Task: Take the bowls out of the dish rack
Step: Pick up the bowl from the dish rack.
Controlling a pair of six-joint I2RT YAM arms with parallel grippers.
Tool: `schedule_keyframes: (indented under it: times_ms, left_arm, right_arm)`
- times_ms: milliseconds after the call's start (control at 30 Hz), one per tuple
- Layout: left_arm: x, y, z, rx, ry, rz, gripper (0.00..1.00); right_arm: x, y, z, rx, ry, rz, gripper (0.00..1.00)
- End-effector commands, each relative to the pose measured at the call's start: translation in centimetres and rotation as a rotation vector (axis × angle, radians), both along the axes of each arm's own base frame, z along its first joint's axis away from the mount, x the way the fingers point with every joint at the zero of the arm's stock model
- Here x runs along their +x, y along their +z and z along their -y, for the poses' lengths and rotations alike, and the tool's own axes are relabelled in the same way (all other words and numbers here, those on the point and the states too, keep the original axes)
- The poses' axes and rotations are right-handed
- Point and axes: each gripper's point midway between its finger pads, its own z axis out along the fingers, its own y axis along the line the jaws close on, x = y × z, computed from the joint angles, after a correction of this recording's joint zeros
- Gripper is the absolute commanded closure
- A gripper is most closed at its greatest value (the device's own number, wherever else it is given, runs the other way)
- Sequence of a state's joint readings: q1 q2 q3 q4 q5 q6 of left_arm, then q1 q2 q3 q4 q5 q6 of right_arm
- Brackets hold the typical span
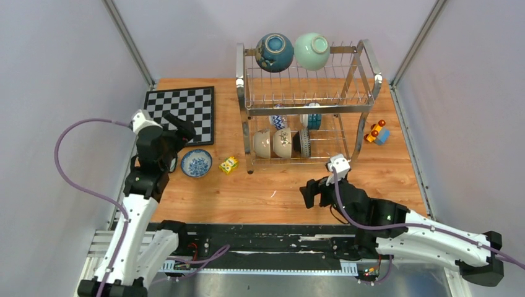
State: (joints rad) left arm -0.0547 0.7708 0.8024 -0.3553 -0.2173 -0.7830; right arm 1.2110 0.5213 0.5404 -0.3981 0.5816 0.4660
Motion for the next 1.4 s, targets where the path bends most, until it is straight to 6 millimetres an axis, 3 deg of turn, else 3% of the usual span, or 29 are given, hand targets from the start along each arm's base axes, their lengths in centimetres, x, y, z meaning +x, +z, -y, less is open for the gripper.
schedule_keyframes:
  times_ms: [0,200,367,500,700,967,1133,1367]
  left_arm:
    - [-1.4,0.5,2.8,0.226,-0.141,0.019,0.00]
    - [-4.0,1.4,6.4,0.356,-0.284,0.091,0.00]
    - [-5.8,0.1,7.3,0.382,-0.379,0.079,0.00]
    - [-7.0,-1.0,9.3,0.357,-0.510,0.085,0.00]
    - [-7.9,-3.5,11.5,0.337,-0.603,0.015,0.00]
    - [-9.9,-5.3,13.8,0.370,-0.664,-0.014,0.00]
    - [-10.7,-6.5,14.2,0.351,-0.687,-0.017,0.01]
    - [-10.9,-7.9,12.7,0.283,-0.597,-0.024,0.01]
  right_arm:
    - [1.1,0.8,1.6,-0.070,-0.075,0.047,0.07]
    - [2.2,-0.7,1.6,-0.111,-0.156,-0.001,0.06]
    - [3.2,-2.2,1.9,-0.137,-0.211,-0.060,0.05]
    - [4.2,-3.2,3.1,-0.076,-0.257,-0.127,0.05]
    - [5.4,-2.4,4.9,0.015,-0.302,-0.106,0.09]
    - [6.1,-1.0,6.3,0.071,-0.363,0.012,0.16]
    - [6.2,-0.2,3.9,0.097,-0.245,0.003,0.14]
    - [8.0,1.5,1.0,0.227,-0.152,-0.011,0.16]
